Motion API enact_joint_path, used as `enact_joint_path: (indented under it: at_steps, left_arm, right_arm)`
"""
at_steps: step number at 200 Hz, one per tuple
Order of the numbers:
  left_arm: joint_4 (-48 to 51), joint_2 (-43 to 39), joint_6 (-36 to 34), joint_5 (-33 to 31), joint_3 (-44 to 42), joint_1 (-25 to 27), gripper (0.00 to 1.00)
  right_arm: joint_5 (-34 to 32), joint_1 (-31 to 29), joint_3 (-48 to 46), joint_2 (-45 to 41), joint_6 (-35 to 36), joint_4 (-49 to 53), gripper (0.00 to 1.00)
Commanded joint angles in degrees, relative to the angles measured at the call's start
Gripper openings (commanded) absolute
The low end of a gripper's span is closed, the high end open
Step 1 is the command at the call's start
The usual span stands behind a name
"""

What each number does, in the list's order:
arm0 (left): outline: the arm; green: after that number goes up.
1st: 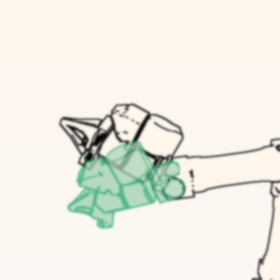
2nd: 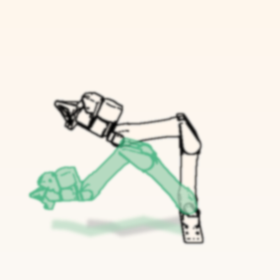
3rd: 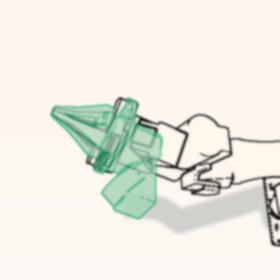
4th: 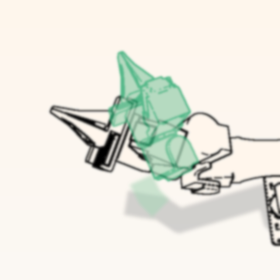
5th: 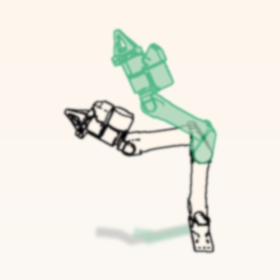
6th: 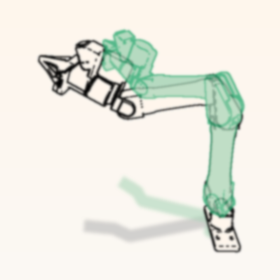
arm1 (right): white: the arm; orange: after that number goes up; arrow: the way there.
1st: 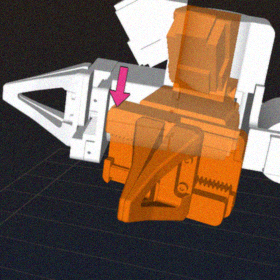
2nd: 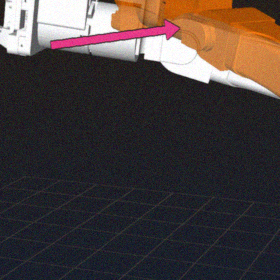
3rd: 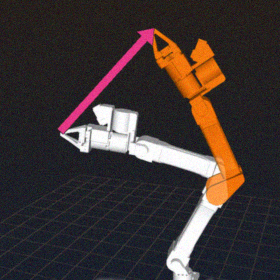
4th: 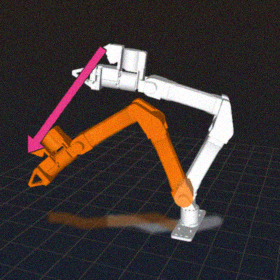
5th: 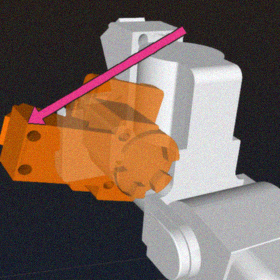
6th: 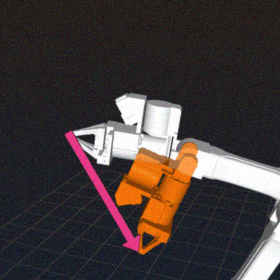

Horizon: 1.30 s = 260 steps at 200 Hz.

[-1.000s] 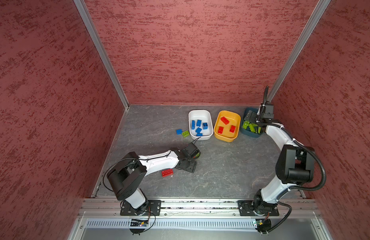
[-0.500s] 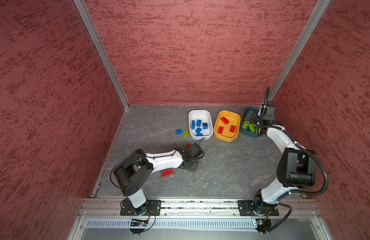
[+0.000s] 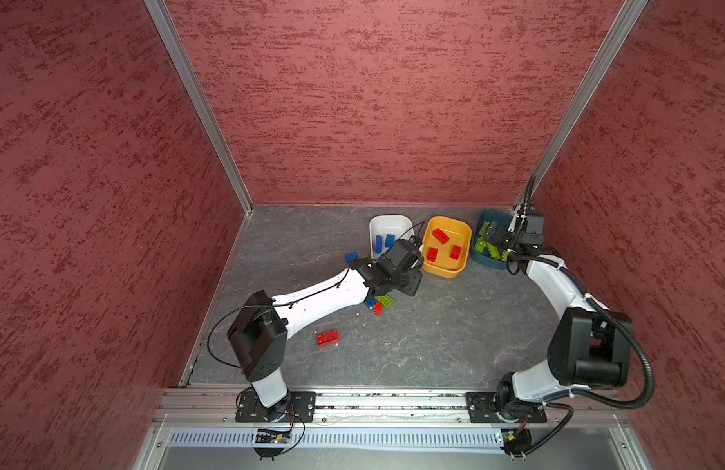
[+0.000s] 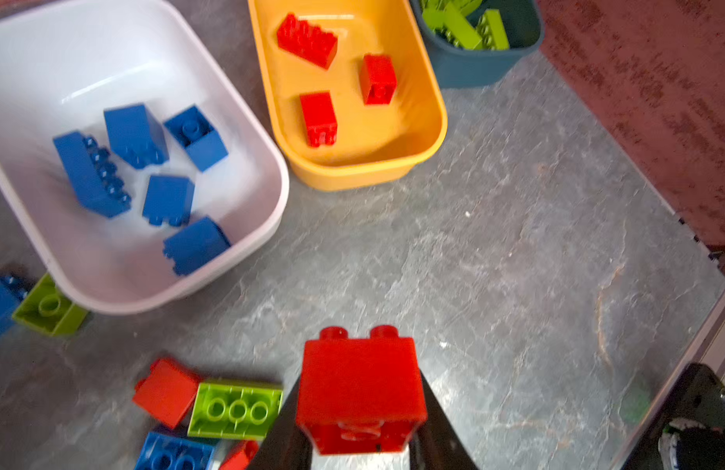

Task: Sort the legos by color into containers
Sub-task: 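Carry the red brick into the yellow tub and open the left gripper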

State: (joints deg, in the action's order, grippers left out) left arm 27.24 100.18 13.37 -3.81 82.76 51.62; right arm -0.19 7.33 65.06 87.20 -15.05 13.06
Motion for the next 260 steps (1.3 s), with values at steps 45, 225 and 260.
enact_joint_path:
  at_steps: [45, 225, 260]
  left_arm:
    - [-3.3, 19.1, -2.8, 3.0, 22.4, -2.3, 0.27]
    - [1.0, 10.5, 8.3, 9.0, 15.3, -9.5, 0.99]
    - [2.0, 2.8, 15.6, 3.8, 2.4, -12.7, 0.99]
  right_arm:
    - [8.0, 0.0, -0.2, -3.6, -1.3, 1.5, 0.99]
    - [20.8, -7.2, -21.1, -19.1, -10.0, -7.5, 0.99]
    - [15.0, -18.0, -21.2, -19.1, -1.7, -6.7, 0.99]
